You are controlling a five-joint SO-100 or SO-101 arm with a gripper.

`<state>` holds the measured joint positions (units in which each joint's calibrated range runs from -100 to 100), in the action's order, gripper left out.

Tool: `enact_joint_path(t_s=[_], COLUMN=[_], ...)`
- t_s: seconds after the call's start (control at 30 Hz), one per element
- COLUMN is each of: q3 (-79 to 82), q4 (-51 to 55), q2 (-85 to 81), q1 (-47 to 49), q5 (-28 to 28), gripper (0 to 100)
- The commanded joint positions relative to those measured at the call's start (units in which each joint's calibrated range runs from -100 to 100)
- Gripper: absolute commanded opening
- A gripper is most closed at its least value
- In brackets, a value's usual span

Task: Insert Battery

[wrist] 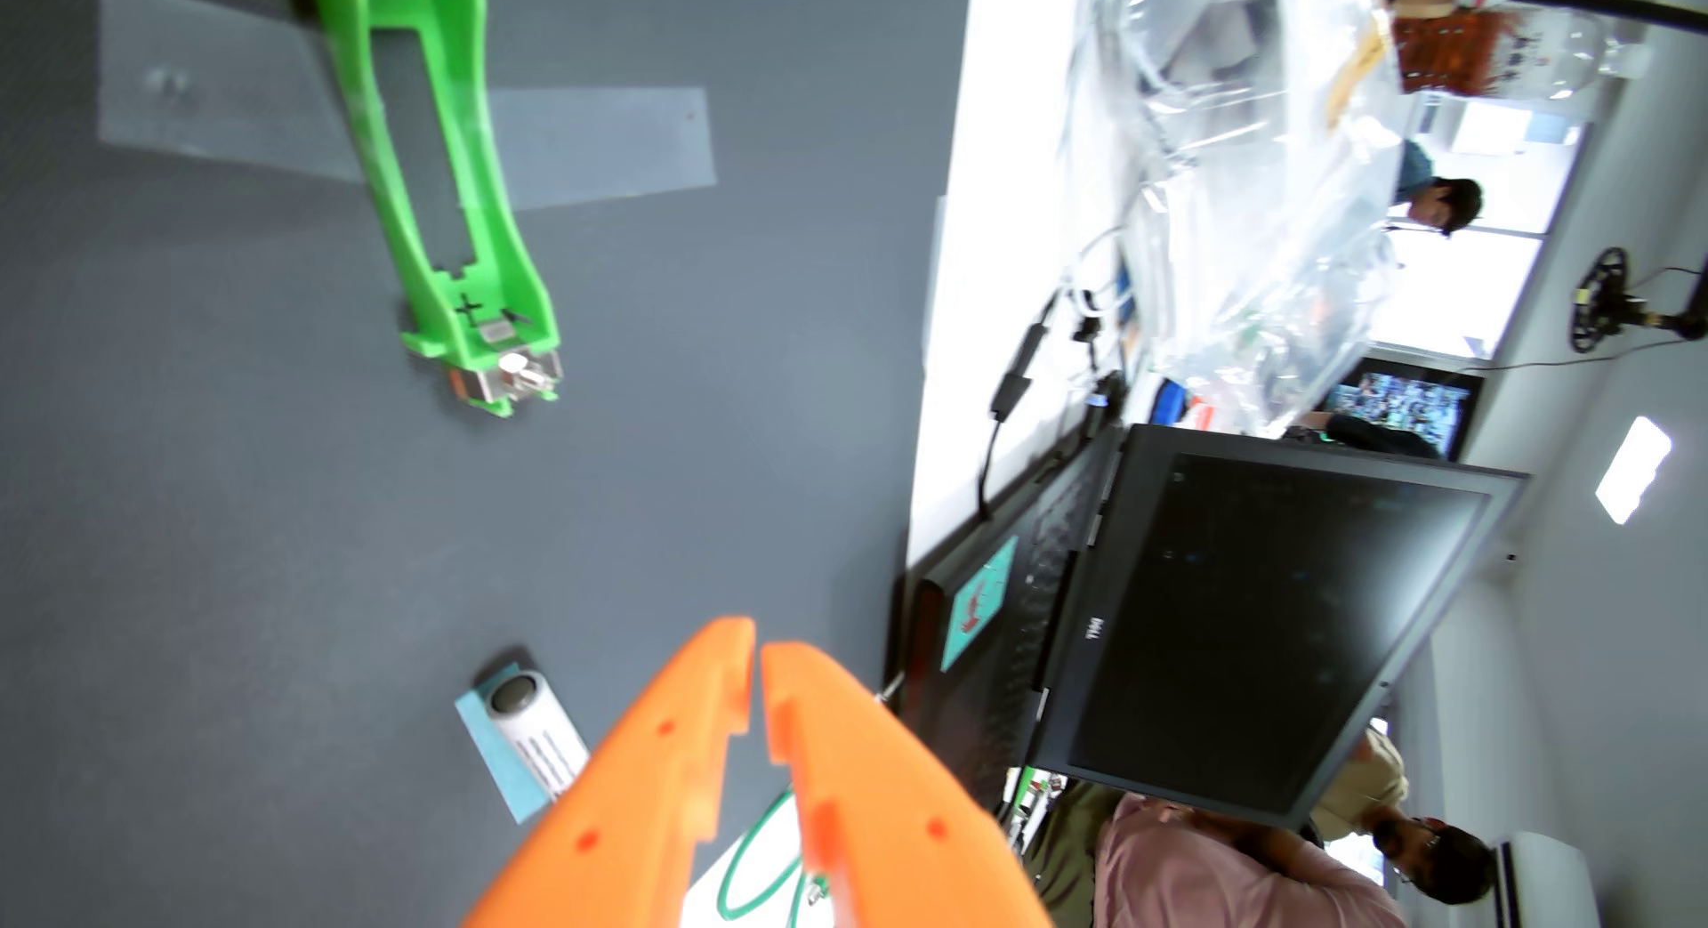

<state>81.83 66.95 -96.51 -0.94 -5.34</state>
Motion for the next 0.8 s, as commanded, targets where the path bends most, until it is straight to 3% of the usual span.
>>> enact_joint_path(t_s=[0.0,0.2,0.3,0.5,0.77], q3=[-14.6,-26.7,-32.6,-39.4,-39.6], q4=[7.5,12.0,11.6,2.7,-2.9], q2=[0.6,16.0,27.6,49.4,70.3], q1=[0.4,-1.1,-6.1,-21.1,-21.8], q5=[0.3,5.6,7.2,10.8,15.5], gripper=[1,1,1,2,2])
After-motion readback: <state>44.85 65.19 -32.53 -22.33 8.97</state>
